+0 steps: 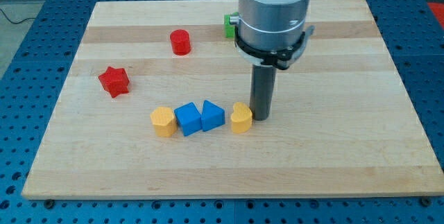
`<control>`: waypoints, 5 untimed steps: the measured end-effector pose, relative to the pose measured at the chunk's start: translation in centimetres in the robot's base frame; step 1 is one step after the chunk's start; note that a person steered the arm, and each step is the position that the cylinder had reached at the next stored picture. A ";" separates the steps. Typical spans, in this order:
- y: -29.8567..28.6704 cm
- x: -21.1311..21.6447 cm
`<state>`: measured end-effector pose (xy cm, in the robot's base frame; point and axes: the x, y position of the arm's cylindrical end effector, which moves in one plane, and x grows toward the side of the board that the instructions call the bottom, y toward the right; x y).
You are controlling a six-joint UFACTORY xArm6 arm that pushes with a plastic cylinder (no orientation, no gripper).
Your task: Move the yellow heart closer to the right of the blue triangle
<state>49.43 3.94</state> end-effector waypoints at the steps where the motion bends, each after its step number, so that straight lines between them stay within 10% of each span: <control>1: -0.2 -0.1; 5: -1.2 4.3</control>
<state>53.75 2.73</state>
